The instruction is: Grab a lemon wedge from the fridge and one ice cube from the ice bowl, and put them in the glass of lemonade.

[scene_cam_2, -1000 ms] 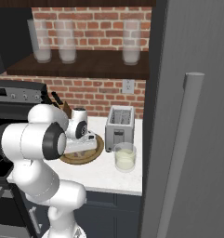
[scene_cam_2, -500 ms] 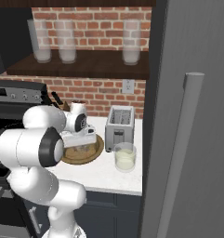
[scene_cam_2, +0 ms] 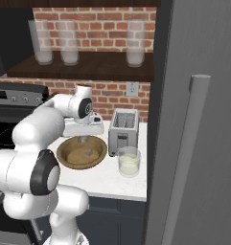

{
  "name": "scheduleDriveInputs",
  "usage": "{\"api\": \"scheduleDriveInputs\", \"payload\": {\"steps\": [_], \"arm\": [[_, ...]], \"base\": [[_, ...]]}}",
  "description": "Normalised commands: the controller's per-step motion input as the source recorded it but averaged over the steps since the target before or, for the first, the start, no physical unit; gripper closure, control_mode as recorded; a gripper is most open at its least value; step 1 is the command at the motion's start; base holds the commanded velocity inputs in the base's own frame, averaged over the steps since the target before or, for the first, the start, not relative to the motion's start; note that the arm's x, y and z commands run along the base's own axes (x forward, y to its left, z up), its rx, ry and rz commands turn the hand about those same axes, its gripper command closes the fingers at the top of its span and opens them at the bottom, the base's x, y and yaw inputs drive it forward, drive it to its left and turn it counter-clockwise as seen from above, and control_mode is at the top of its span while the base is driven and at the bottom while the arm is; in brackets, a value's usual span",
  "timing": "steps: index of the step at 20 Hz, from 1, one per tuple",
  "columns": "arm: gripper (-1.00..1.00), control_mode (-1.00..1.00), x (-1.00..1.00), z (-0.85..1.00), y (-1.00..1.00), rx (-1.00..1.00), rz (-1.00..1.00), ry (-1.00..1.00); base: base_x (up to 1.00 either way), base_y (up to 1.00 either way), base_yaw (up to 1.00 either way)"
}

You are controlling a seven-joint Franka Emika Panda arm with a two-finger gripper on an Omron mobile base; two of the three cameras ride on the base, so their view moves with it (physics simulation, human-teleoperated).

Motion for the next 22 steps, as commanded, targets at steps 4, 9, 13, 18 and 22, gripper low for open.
{"api": "scheduleDriveInputs", "payload": {"steps": [4,9,13,18,22], "arm": [[1.0,-1.0,-0.77,0.12,-0.86,0.09,-0.34,0.0],[1.0,-1.0,-0.35,0.06,-0.74,0.02,-0.36,0.0],[1.0,-1.0,0.07,0.06,-0.38,-0.02,-0.38,0.0],[1.0,-1.0,0.36,0.07,-0.26,-0.07,-0.51,0.04],[1.0,-1.0,0.28,0.14,-0.19,-0.08,-0.55,0.16]], "base": [[0.0,0.0,0.0],[0.0,0.0,0.0],[0.0,0.0,0.0],[0.0,0.0,0.0],[0.0,0.0,0.0]]}}
